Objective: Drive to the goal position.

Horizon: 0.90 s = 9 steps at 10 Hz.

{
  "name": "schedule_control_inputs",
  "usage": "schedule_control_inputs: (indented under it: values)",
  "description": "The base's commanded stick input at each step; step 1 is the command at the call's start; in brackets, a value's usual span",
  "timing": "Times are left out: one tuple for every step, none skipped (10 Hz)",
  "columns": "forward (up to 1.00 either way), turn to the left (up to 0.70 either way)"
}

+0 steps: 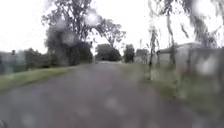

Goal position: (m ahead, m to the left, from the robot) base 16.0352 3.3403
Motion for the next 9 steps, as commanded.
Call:
schedule_control_inputs:
  values:
    - [1.00,0.00]
    - [1.00,0.00]
    - [1.00,0.00]
    - [1.00,0.00]
    - [1.00,0.00]
    - [1.00,0.00]
    - [1.00,0.00]
    - [1.00,0.00]
    - [1.00,0.00]
